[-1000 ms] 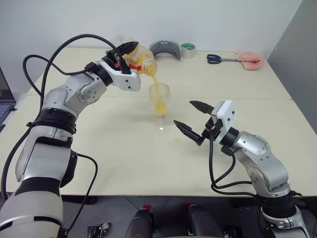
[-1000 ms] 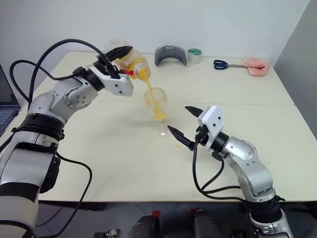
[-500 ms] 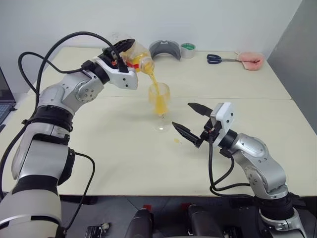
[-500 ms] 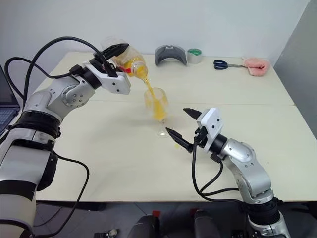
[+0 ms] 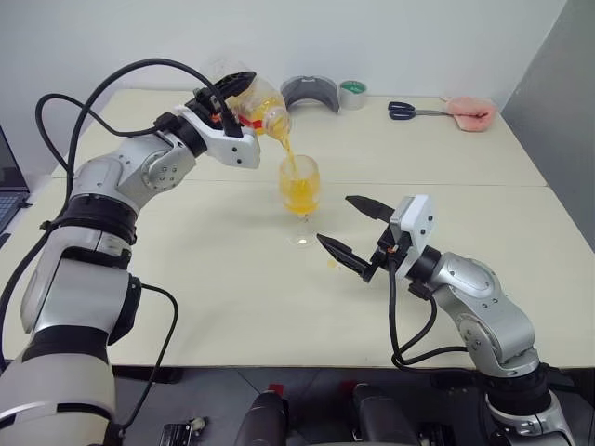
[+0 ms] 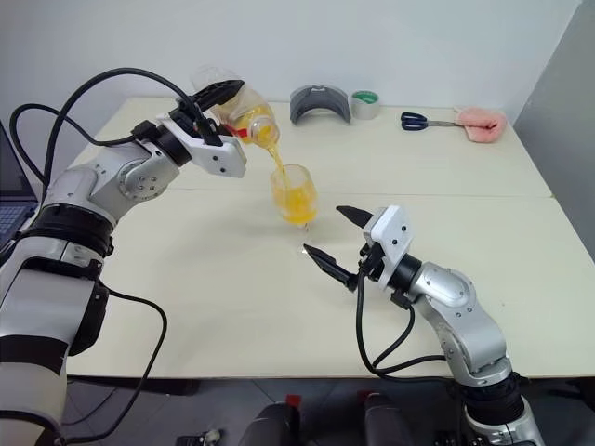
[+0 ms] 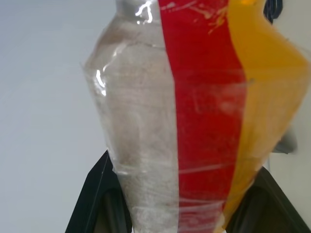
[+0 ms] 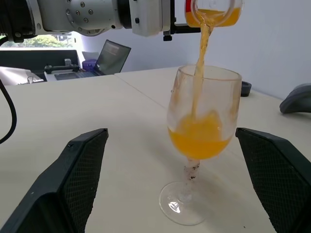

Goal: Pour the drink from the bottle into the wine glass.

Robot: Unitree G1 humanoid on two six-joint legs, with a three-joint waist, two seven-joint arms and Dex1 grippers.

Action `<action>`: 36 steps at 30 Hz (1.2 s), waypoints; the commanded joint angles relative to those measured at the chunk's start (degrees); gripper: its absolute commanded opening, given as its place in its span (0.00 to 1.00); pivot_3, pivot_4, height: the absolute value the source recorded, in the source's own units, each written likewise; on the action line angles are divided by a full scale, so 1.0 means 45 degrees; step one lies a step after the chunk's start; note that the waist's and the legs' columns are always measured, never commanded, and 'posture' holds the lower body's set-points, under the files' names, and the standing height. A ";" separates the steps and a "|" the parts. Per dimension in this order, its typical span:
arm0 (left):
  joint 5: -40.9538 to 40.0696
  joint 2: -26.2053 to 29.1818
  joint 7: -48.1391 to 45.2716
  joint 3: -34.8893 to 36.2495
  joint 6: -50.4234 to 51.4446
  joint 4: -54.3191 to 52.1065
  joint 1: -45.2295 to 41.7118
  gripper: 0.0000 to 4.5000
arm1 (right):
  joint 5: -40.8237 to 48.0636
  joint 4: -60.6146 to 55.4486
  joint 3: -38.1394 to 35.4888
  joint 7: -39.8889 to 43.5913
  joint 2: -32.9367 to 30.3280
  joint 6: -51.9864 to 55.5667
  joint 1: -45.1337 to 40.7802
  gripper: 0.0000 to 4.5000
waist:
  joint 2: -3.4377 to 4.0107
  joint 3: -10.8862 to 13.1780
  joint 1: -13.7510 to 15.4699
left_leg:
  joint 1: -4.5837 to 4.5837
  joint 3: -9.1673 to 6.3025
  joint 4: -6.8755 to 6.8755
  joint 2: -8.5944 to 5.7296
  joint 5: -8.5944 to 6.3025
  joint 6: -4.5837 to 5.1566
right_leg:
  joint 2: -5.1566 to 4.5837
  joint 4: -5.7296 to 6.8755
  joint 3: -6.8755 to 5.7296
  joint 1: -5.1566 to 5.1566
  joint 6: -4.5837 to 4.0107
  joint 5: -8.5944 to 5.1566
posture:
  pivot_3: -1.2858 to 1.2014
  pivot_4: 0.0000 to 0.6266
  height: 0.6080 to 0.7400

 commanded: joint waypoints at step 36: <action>-0.1563 -0.0761 -0.0757 0.0318 0.0287 -0.0033 -0.0103 0.40 | 0.0100 -0.0845 0.0195 -0.0015 -0.0058 -0.0087 0.0114 1.00 | 0.0000 -0.0001 -0.0005 | 0.0003 0.0002 0.0003 0.0001 0.0001 -0.0002 | -0.0001 0.0009 0.0002 0.0000 0.0000 0.0000 | 0.52 0.24 1.00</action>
